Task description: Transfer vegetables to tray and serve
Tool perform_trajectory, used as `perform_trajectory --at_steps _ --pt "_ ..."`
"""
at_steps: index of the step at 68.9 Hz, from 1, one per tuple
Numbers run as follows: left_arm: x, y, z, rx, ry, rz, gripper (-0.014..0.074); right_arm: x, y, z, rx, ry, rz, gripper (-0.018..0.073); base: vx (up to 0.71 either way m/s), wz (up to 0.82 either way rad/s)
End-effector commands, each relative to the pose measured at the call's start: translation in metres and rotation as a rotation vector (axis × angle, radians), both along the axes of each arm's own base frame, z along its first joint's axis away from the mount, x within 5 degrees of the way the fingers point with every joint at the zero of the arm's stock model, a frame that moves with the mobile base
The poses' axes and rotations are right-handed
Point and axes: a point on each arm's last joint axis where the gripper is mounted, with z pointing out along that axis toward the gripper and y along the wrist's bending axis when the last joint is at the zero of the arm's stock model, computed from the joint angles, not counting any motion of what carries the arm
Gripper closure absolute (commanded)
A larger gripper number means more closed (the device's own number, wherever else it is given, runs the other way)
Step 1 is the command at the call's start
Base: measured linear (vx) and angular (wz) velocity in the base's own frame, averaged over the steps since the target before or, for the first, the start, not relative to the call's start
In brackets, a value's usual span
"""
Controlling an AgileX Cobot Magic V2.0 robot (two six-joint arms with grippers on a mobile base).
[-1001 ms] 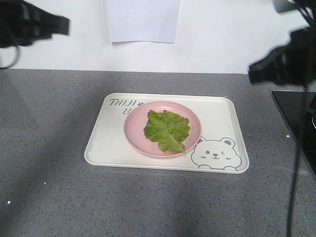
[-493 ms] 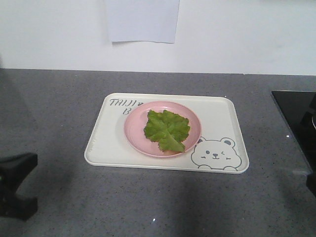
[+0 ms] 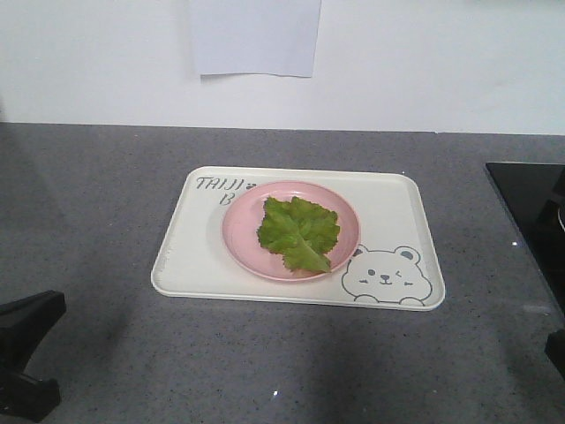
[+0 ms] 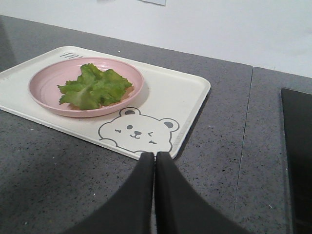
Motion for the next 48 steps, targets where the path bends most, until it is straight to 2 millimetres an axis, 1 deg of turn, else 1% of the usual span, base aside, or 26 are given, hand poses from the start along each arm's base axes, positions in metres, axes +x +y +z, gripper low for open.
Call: perform_trajectory --at_steps 1,30,32,35,37,42,48 --pt "0.002 -0.002 0.015 -0.057 -0.082 -0.008 0.0602 0.002 -0.002 0.014 0.031 -0.079 -0.03 0.0565 0.0 0.0" --pt "0.002 -0.002 0.015 -0.057 -0.082 -0.008 0.0602 0.002 -0.002 0.014 0.031 -0.079 -0.03 0.0565 0.0 0.0" --pt "0.002 -0.002 0.014 -0.037 -0.086 -0.013 0.0602 0.002 -0.002 0.014 0.031 -0.079 -0.03 0.0565 0.0 0.0" --pt "0.001 -0.001 0.013 0.051 -0.11 -0.035 0.0602 0.002 -0.002 0.014 0.031 -0.079 -0.03 0.0565 0.0 0.0" --pt "0.0 -0.001 0.013 0.078 -0.123 -0.04 0.0602 0.002 -0.002 0.014 0.031 -0.079 -0.03 0.0565 0.0 0.0" --pt "-0.001 0.004 0.007 0.109 -0.146 -0.021 0.0602 0.002 -0.002 0.014 0.035 -0.078 -0.029 0.0565 0.0 0.0" --pt "-0.005 0.014 -0.003 0.078 -0.157 0.046 0.0602 0.002 -0.002 0.014 0.035 -0.078 -0.029 0.0565 0.0 0.0"
